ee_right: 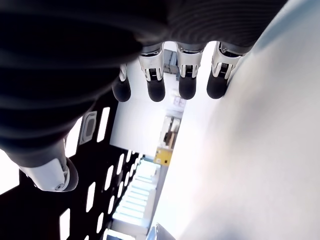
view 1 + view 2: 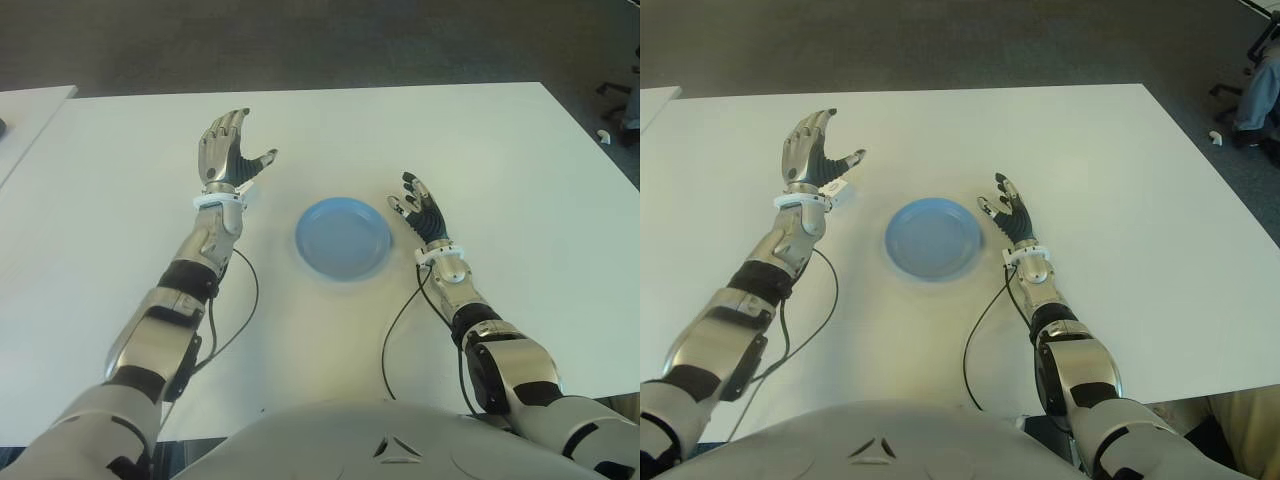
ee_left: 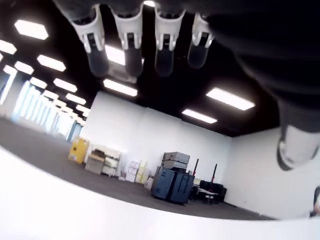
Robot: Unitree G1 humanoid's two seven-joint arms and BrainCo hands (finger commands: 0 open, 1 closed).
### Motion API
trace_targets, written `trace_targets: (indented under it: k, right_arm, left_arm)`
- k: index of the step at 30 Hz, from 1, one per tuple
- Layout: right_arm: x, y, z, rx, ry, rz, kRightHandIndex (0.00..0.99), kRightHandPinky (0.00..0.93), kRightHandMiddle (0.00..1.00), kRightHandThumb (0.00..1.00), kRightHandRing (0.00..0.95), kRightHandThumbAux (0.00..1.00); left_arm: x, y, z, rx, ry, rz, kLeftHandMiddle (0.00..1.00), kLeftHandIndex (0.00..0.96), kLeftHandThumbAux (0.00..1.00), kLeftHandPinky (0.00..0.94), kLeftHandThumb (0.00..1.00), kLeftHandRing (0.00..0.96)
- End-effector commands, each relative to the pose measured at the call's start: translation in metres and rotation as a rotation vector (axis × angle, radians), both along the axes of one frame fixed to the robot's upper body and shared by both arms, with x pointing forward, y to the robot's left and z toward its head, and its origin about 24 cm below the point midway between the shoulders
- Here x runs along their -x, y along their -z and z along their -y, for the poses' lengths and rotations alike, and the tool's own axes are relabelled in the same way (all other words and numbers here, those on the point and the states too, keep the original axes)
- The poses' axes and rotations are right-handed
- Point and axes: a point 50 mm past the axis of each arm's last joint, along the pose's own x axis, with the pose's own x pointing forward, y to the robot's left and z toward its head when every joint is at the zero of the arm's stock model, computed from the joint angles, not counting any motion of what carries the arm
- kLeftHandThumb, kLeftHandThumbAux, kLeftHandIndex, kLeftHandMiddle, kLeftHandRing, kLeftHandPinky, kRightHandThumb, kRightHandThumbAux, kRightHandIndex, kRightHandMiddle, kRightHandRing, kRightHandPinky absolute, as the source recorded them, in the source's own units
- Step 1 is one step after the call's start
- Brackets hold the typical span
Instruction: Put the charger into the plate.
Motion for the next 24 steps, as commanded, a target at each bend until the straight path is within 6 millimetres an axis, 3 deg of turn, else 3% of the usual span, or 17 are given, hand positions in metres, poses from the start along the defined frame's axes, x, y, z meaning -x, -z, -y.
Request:
trace_targets:
  k: [1,6,15,24]
  right_arm:
    - [0.02,0.027,-0.001,-0.017,0.002,-0.133,0.037,0.09,0.054,0.209,0.051,0.542]
    - [0.02,0.027,0.001,-0.02,0.002,-0.136,0.034,0.095,0.054,0.201,0.054,0.536]
    - [0.021,0.027,0.004,-0.015,-0.003,-0.133,0.032,0.103,0.059,0.196,0.06,0.528]
    - [0.022,0.026,0.008,-0.008,-0.013,-0.127,0.029,0.097,0.059,0.189,0.061,0.527]
  left_arm:
    - [0.002,0.014,-0.011,-0.234,0.034,0.014,0.017,0.031,0.457,0.008,0.275,0.014]
    - [0.003,0.023,-0.016,-0.301,0.02,-0.029,0.002,0.004,0.401,0.0,0.248,0.001]
    - [0.009,0.046,-0.035,-0.38,-0.057,-0.279,0.0,0.0,0.318,0.0,0.198,0.0]
    - [0.016,0.069,-0.031,-0.436,-0.081,-0.539,0.0,0.0,0.235,0.0,0.147,0.0]
